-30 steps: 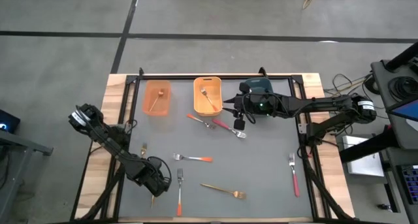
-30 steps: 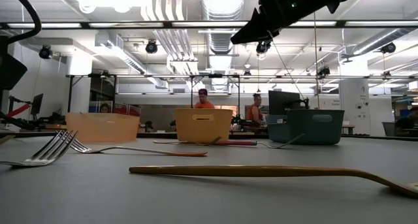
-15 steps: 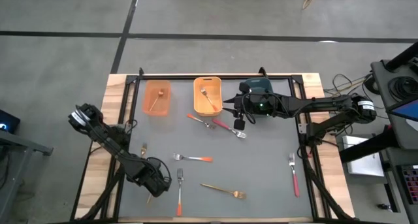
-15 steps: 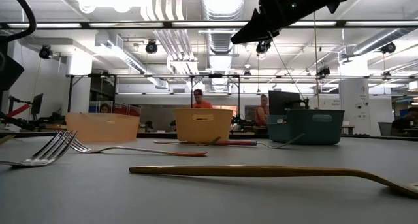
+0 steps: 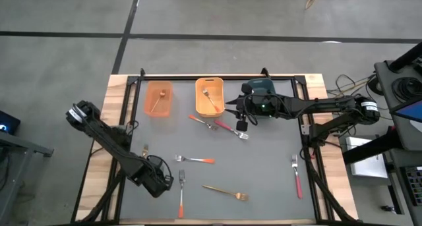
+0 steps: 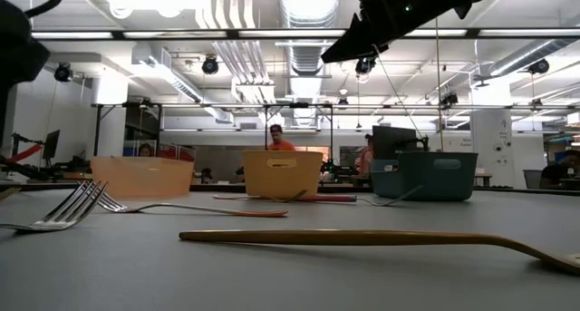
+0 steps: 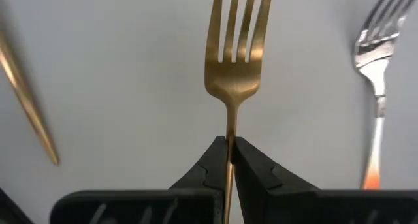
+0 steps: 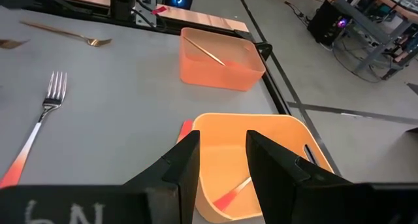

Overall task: Sort silverware by color (type)
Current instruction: Put the gold fork into the orange bin

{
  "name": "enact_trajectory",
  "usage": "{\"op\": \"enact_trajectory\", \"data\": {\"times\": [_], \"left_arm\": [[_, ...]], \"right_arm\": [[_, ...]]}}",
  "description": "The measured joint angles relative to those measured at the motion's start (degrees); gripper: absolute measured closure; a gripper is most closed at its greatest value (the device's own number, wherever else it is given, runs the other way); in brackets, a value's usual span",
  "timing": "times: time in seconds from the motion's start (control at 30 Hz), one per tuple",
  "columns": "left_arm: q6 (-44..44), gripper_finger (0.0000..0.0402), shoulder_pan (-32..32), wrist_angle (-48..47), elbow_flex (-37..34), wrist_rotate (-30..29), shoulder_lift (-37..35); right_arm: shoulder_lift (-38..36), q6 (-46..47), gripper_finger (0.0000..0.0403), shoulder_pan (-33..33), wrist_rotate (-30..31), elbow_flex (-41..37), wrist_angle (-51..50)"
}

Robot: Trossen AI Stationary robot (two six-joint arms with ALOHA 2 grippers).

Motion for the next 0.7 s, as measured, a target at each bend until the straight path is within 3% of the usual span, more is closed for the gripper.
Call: {"op": "enact_trajectory", "data": {"times": [0.33, 0.7], "left_arm": [[6.7, 0.0401, 4.9, -4.5, 0.5, -4.2, -5.8], [33.3, 0.0401, 22.2, -12.5, 0.5, -5.8, -14.1]], "right_arm": [[0.0, 0.0, 0.0287, 0.0, 0.0, 0.0, -0.6], [0.0, 0.0, 0.0287, 0.0, 0.0, 0.0, -3.9]]}}
